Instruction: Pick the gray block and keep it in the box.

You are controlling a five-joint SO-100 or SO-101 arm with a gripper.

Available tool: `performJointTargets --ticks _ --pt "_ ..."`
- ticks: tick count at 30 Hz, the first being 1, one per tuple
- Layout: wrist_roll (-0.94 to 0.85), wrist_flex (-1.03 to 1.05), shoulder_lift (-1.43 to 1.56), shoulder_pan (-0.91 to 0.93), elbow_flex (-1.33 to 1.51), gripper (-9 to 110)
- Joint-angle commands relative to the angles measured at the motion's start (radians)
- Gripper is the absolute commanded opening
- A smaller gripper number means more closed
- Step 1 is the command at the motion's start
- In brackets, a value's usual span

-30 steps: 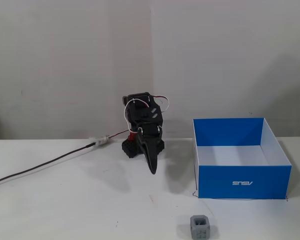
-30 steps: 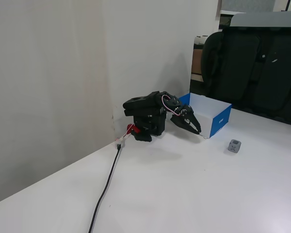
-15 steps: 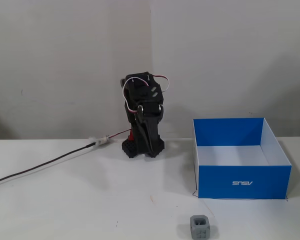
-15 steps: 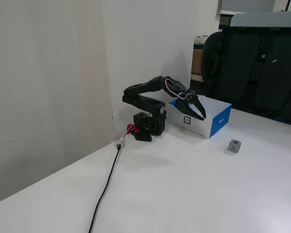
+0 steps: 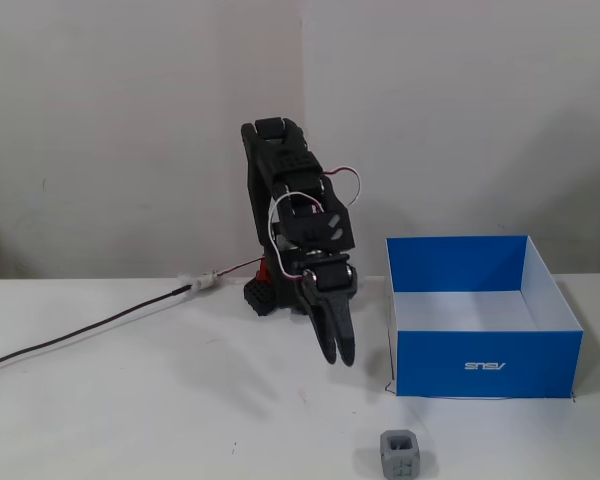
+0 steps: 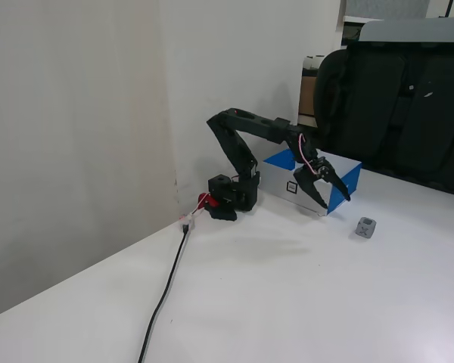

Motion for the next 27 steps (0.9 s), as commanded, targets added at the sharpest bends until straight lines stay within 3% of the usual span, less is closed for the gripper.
performJointTargets --ticks 1,16,27 --pt "0.012 -0.017 -0.094 -0.014 -0.153 23" --pt "0.103 0.109 -0.676 -0.118 -0.701 29" --pt "0.173 0.184 -0.943 -0.074 -0.965 28"
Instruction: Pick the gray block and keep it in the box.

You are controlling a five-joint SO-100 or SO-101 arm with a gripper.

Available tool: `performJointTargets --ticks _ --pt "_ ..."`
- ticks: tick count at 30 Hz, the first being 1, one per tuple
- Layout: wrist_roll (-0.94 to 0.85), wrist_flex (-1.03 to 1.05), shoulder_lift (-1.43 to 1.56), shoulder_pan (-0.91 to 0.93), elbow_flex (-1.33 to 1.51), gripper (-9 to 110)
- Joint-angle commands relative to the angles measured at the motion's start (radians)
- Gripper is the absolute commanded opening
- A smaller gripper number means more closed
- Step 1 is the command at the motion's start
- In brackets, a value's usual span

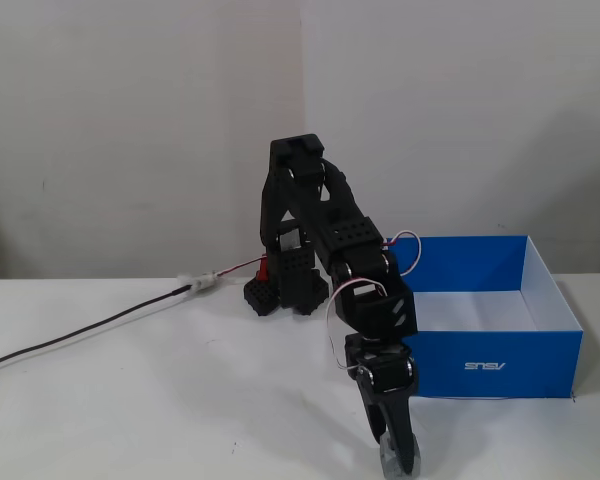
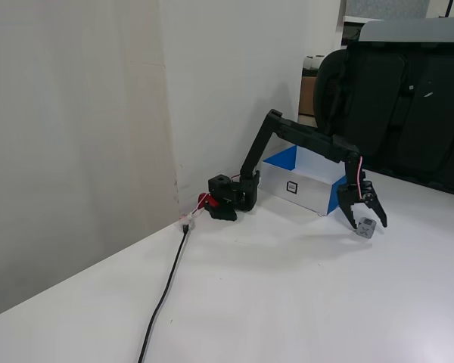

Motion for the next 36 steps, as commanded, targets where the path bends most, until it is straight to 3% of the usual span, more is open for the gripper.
performJointTargets --ticks 1,4,8,14,25,36 --pt "0.02 0.011 0.025 0.011 -0.091 28" --pt "0.02 0.048 -0.008 0.005 -0.129 27" --pt "0.02 0.071 -0.028 0.005 -0.152 0" --pt "0.02 0.133 0.063 0.021 -0.152 0" --pt "0.017 0.273 0.742 -0.02 0.069 0" --pt "-0.002 0.137 1.155 -0.44 0.396 0"
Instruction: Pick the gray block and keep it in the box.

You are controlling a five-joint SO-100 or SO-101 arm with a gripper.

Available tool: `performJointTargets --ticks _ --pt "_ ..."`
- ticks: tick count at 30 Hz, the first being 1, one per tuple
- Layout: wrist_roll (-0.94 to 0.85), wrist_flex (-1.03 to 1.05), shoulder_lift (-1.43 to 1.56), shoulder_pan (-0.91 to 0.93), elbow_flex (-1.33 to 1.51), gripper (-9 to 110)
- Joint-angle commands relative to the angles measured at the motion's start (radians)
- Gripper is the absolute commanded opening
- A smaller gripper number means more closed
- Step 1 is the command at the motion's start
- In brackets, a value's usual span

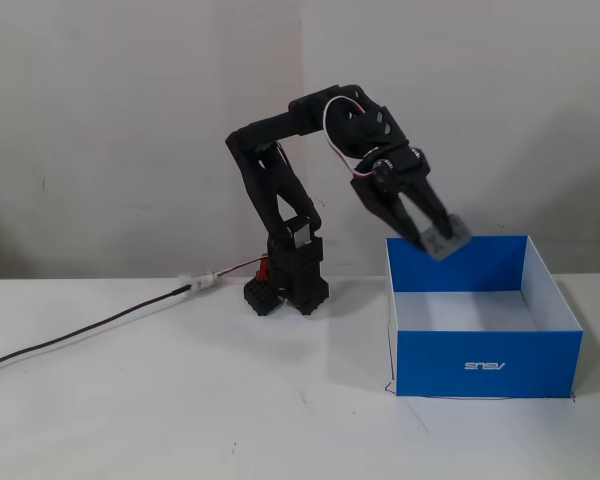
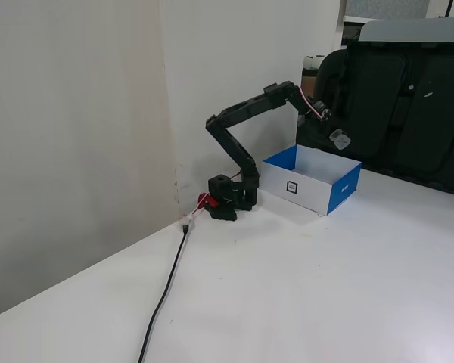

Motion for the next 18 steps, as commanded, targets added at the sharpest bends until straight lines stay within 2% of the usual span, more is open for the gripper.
performJointTargets --ticks 1,8,9,11,13,16,18 --pt "-0.015 -0.055 0.081 -0.078 0.041 0" --pt "-0.015 -0.14 0.075 -0.216 0.253 0" --pt "-0.006 -0.143 0.075 -0.221 0.272 4" --pt "-0.002 -0.166 0.095 -0.21 0.31 23" --pt "0.0 -0.187 0.12 -0.204 0.337 30" --pt "0.002 -0.198 0.17 -0.19 0.342 23" --pt "0.002 -0.196 0.207 -0.155 0.334 9"
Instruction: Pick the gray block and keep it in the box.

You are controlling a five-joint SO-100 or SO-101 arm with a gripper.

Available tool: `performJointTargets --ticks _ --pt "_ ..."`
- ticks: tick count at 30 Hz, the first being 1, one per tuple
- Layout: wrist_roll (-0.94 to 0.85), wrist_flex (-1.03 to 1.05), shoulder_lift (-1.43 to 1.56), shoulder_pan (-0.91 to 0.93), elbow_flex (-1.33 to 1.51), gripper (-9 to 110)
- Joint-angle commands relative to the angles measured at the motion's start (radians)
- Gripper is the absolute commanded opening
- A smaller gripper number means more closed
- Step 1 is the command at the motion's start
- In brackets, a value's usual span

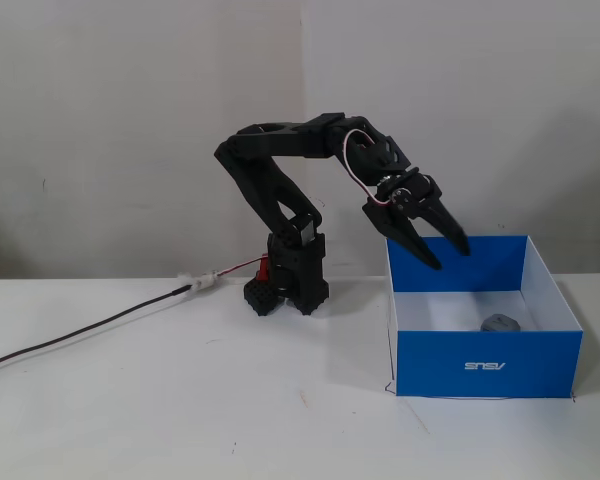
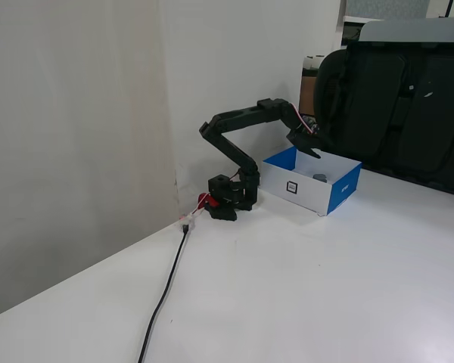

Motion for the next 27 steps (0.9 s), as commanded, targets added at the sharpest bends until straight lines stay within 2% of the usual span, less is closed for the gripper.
performJointTargets --ticks 1,2,11,15,19,27 --pt "-0.002 -0.02 0.081 0.054 -0.026 4" --pt "-0.002 -0.018 0.092 0.094 -0.035 0" --pt "-0.015 -0.032 0.222 0.583 0.009 0" --pt "-0.018 -0.046 0.417 0.764 0.084 0" --pt "-0.038 -0.023 0.583 0.864 0.141 0" --pt "-0.094 -0.092 0.911 0.968 0.451 0"
